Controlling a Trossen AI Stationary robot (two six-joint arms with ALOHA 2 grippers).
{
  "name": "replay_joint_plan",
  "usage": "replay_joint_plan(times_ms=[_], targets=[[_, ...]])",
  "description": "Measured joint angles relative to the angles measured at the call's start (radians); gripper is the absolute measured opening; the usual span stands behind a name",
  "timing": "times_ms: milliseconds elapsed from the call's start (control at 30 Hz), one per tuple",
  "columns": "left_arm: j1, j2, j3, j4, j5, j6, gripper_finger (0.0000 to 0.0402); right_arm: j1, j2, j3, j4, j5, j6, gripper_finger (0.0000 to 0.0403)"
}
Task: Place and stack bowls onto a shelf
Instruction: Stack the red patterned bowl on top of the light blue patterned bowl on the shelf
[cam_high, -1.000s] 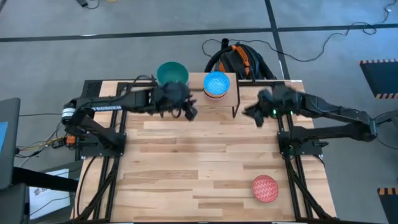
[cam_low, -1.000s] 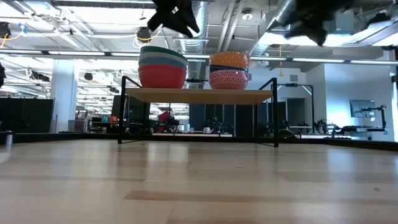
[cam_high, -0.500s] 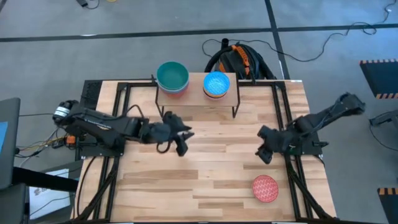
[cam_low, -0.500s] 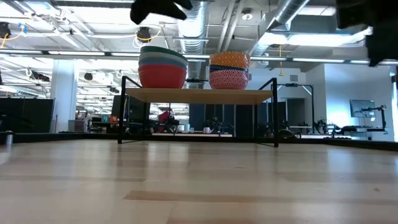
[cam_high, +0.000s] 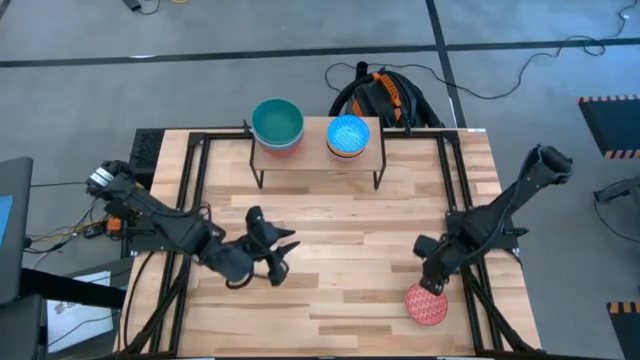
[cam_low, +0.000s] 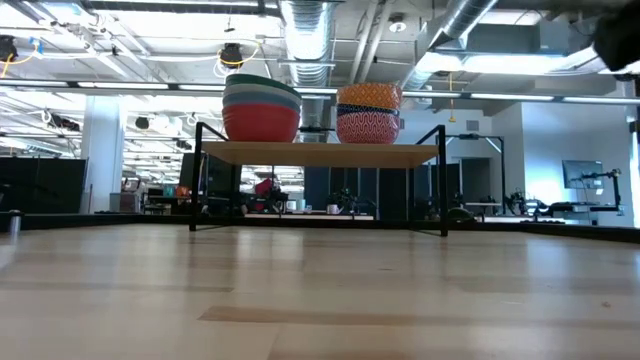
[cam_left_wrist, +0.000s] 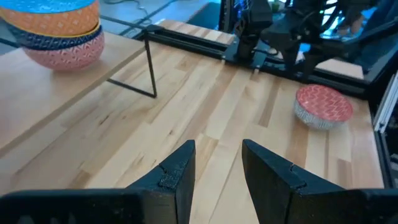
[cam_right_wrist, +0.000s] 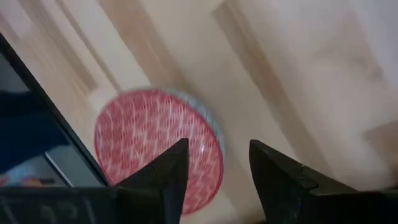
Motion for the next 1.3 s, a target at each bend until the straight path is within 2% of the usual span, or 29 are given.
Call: replay_joint_plan(times_ms=[233,367,533,733,1033,1300], targets=[[-0.096,0.0,0.0,-0.081,-0.136,-0.101,0.0116,0.069,0.085,0.0,0.019,-0.042,0.067,0.0241],[-0.133,0.0,-0.008,-0.136,-0.162,-0.17,0.0116,0.093,0.129,0.0,0.021,-0.075,0.078,0.025],[-0.167,0.0,-0.103,-0.102,-0.166,-0.28,0.0116,0.108,0.171,0.0,0.036,-0.109,0.084,0.025],[-0.188,0.001,-0.216,0.099,-0.083,-0.307,0.0116,0.11,0.186,0.0,0.057,-0.115,0.084,0.025],[-0.145,0.0,-0.219,0.154,0.089,-0.242,0.0116,0.11,0.186,0.0,0.046,-0.144,0.11,0.025],[-0.118,0.039,-0.247,0.231,0.074,-0.199,0.0129,0.139,0.186,-0.001,0.043,-0.185,0.094,0.025]])
